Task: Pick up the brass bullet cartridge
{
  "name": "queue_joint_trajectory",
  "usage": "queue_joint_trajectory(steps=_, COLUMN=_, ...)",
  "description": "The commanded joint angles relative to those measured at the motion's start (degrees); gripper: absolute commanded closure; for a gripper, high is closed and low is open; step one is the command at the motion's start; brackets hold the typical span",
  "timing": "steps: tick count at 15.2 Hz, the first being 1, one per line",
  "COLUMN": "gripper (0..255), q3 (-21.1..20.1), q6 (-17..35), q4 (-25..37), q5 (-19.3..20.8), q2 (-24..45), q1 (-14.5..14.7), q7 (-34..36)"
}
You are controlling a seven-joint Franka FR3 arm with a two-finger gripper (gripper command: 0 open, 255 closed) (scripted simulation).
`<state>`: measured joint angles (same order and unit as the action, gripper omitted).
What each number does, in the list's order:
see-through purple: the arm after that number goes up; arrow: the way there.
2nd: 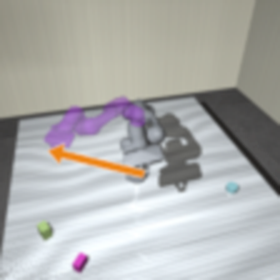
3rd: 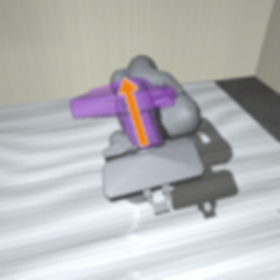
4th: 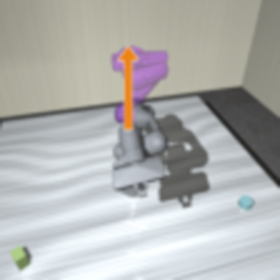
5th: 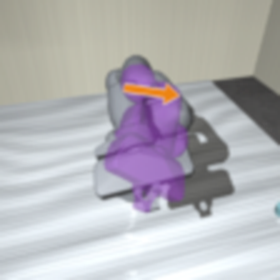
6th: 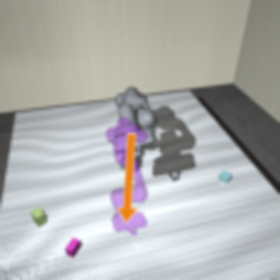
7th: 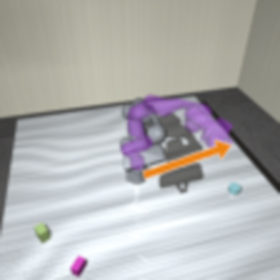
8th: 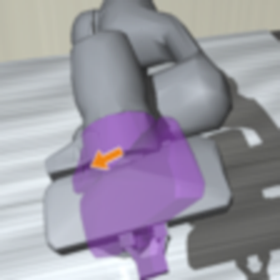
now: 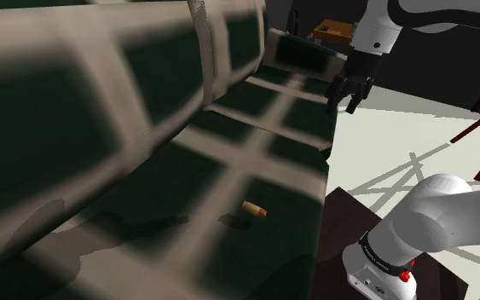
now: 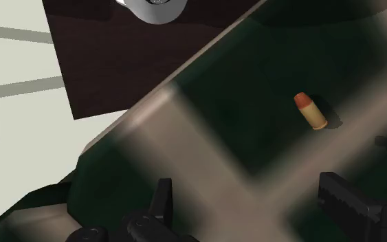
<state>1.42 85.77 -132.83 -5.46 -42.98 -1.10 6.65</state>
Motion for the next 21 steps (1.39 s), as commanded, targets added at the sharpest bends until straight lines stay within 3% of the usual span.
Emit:
queue_joint_trajectory(steps=1, gripper=0, q3=0.00, q6=0.00, q4=0.00, q5=0.00, q2=0.00, q1=0.00, q7=0.00)
queue_joint_trajectory(steps=11, gripper=0, q3=-8.09, q6=17.18, q4=-11.35, q5=-3.22, q2=4.04, q1=7.08, q7=-2.74)
queue_joint_trajectory(steps=21, gripper=0, q3=-17.06, q6=36.03, q4=-17.53, q5=-5.25, q2=14.99, q1=13.84, q7=-4.48)
